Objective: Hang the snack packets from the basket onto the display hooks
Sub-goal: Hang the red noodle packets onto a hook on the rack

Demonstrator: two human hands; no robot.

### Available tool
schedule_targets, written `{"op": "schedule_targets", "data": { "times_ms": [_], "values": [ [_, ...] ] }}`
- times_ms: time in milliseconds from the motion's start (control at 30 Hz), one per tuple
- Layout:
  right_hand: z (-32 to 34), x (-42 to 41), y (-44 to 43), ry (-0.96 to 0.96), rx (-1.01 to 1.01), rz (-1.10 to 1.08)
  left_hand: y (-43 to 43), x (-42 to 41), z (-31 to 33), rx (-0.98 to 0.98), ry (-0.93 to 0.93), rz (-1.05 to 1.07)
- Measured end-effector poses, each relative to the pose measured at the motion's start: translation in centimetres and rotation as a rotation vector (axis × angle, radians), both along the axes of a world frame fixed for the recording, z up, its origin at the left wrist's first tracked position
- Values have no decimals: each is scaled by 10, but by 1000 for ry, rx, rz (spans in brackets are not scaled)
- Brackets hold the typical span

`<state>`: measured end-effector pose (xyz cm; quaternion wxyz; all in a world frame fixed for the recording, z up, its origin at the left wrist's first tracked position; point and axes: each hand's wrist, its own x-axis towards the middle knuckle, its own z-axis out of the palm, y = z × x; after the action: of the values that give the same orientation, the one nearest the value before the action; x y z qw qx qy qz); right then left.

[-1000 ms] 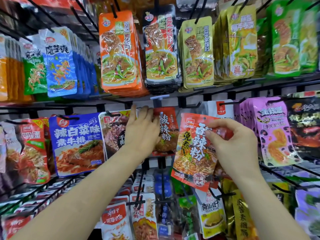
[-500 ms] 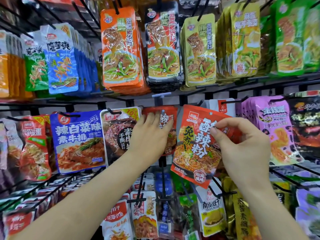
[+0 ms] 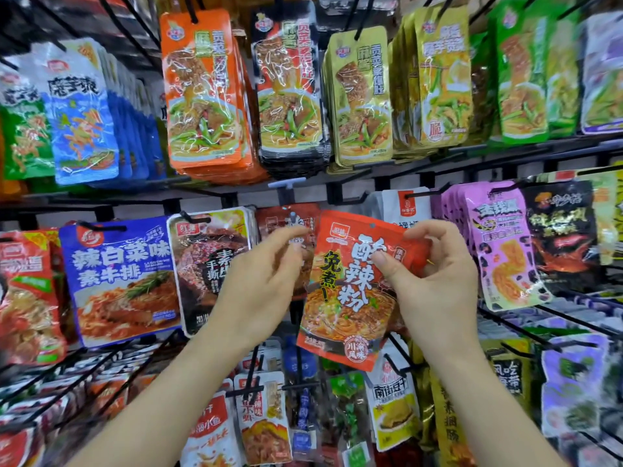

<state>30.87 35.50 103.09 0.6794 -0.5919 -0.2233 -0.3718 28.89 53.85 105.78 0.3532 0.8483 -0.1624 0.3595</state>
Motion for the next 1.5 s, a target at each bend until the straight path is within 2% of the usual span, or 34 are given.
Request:
{"op": "schedule_targets", "data": {
  "times_ms": [33, 100, 200, 333, 400, 567, 700, 800, 967, 1100, 1300, 1500],
  "values": [
    [2, -3, 2, -4, 32, 52, -5, -5, -2, -198, 132, -147],
    [4, -8, 6, -7, 78, 147, -12, -6, -7, -309, 214, -254],
    [9, -13, 9, 49, 40, 182, -23, -11, -11, -391, 115, -271],
    [11, -6, 2, 270, 56, 561, -21, -15, -12, -535, 55, -249],
    [11, -7, -1, 267, 52, 636, -22, -17, -13, -570, 57, -221],
    [9, -7, -2, 19, -261, 356, -27, -22, -16, -642, 40, -212],
    [9, -5, 2, -75, -193, 128, -24, -24, -14, -443, -16, -212],
    [8, -3, 9, -51, -130, 65, -20, -21, -5, -331, -77, -161],
    [19, -3, 23, -64, -198, -71, -9, -11, 7, -445, -157, -32],
    [30, 6, 36, 13, -203, -84, 0, -4, 21, -451, -223, 23],
    [41, 21, 41, 145, -207, -85, 3, 4, 27, -322, -258, 92],
    [42, 12, 39, 196, -255, -77, 10, 5, 25, -167, -289, 122]
  ]
}}
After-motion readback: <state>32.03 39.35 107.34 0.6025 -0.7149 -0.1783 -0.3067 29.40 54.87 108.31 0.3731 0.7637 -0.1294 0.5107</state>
